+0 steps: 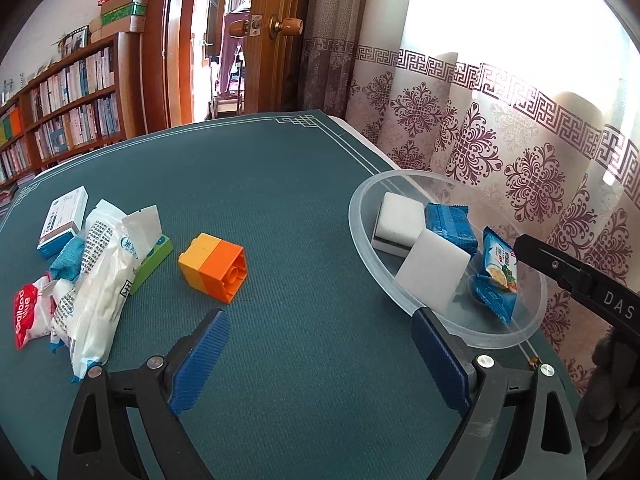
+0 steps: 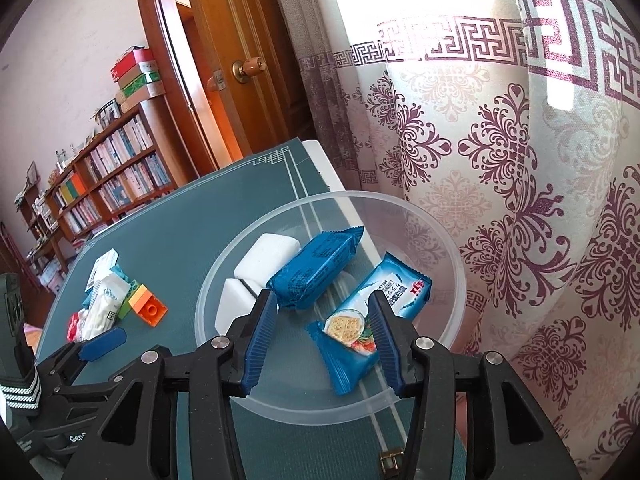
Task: Organize objects
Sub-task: 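Withdraw both open grippers from the bowl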
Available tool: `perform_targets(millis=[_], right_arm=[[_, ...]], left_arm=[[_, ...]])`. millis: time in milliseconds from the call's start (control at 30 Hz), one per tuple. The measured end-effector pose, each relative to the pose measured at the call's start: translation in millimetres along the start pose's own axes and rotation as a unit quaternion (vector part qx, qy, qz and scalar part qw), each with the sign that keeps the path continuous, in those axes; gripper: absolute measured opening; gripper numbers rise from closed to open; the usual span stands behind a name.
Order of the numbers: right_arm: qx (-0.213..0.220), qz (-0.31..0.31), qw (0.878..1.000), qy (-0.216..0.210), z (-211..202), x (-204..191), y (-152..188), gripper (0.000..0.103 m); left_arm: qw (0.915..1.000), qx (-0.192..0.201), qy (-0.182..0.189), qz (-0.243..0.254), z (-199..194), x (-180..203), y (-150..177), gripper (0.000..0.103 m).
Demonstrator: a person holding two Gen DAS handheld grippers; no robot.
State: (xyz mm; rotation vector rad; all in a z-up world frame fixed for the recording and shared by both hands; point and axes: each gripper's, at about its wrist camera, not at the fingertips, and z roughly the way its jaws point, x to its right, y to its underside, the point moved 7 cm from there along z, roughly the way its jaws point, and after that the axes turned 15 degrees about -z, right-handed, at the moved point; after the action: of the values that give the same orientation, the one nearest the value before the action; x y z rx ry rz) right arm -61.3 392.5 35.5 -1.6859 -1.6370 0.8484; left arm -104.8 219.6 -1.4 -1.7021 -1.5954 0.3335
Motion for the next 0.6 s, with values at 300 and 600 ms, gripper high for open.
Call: perform_targets(millis=[300,600], right_arm=[[-0.008,-0.019,1.0,-0.016,1,-22,6,0.052],[-0.017,-0.052,0.998,-0.04,2,-58,13,0.052]], left_arm=[[0.9994,0.013,-0.015,-0.03,-13,-35,-4,0.096],[0.9965,0.03,-0.04,-0.067,-27,-82,-11,0.096]])
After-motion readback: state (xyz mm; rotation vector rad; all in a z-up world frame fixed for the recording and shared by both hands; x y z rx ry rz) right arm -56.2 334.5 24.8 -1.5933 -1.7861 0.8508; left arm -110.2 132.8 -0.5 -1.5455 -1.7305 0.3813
